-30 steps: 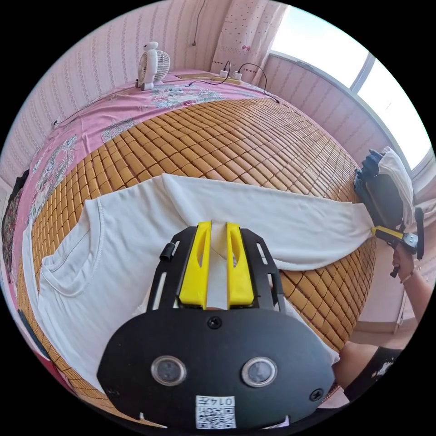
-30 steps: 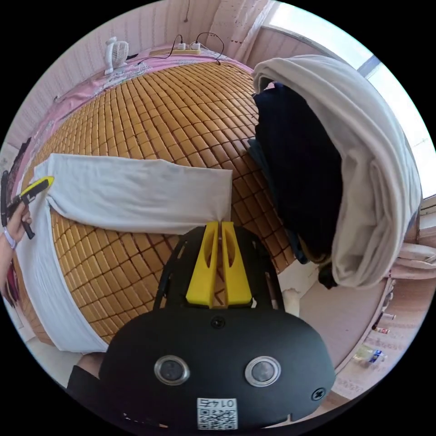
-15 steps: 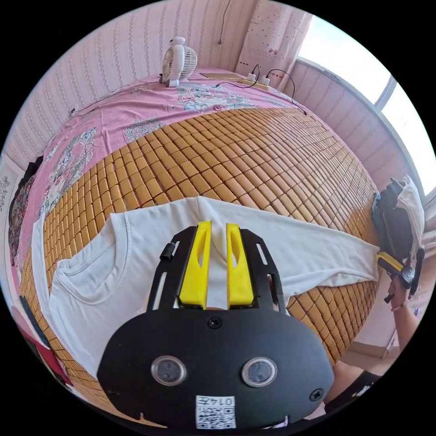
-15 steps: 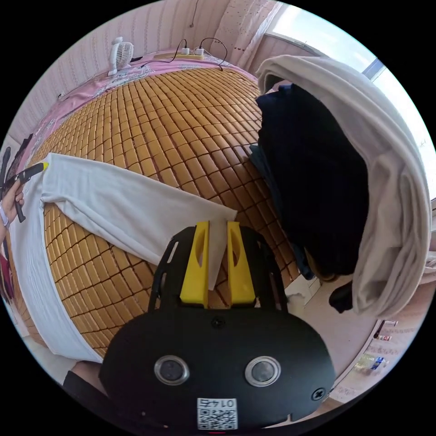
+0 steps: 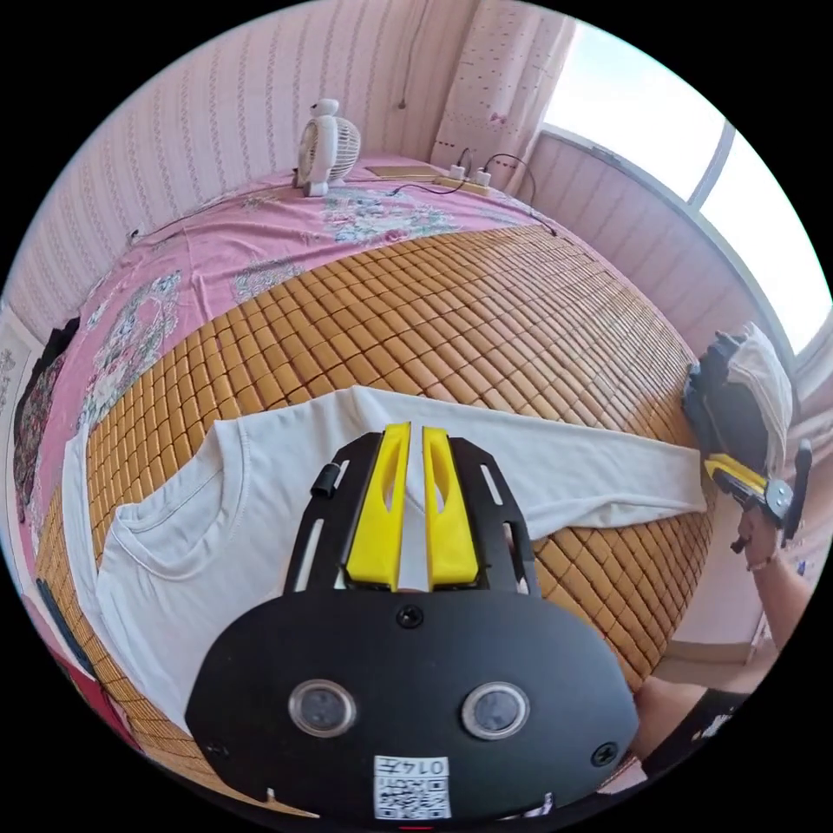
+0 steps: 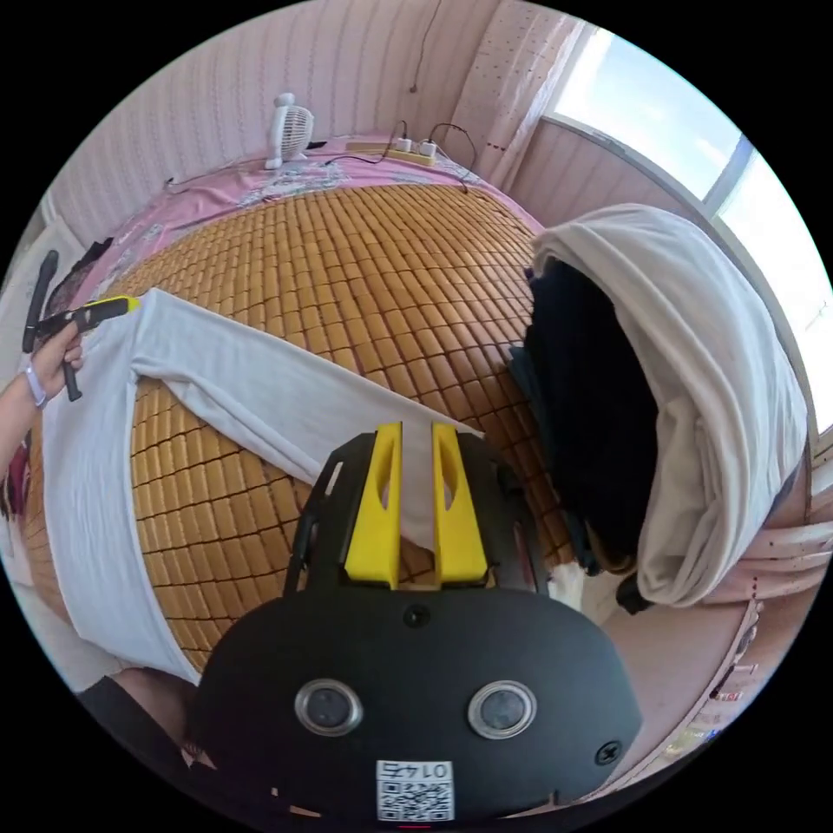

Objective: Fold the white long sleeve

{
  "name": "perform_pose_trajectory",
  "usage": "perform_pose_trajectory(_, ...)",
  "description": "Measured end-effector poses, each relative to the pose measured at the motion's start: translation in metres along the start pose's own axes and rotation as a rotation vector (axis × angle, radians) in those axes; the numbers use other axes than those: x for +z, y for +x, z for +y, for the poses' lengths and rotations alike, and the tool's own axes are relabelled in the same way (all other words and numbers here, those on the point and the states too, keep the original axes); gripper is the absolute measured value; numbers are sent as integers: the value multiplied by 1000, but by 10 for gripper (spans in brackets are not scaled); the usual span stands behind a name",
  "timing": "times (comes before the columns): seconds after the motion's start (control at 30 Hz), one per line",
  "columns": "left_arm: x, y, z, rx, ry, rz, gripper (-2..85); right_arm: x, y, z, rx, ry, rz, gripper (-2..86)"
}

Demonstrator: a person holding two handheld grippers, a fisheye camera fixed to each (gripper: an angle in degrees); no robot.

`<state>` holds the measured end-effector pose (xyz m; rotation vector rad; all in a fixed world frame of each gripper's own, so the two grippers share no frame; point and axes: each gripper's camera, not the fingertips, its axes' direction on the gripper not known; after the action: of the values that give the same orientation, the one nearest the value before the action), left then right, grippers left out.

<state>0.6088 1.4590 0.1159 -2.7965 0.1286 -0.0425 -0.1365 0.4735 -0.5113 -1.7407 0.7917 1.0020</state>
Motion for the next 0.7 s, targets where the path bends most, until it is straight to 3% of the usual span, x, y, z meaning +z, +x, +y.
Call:
perform_pose_trajectory(0.13,4,73,1,201,-36,132,-1,8,-52,-9,-111,12,-304,59)
perform_pose_trajectory(0.27,41,116,-8,281,-156,153,-4,39,-94,-26,-225,-153,-316,51)
perform_pose_trajectory(0.5,34,111,18,283,-319,218,-7,12,-126,30,-451,-190,-243,43)
perform_pose_trajectory(0.63,23,111,34,282,-286,181,-7,3,-115,40,-395,-190,-188,44)
perform_pose_trajectory(0.7,21,110,36,253,-258,178,-6,-6,-94,35,-263,-141,-121,44)
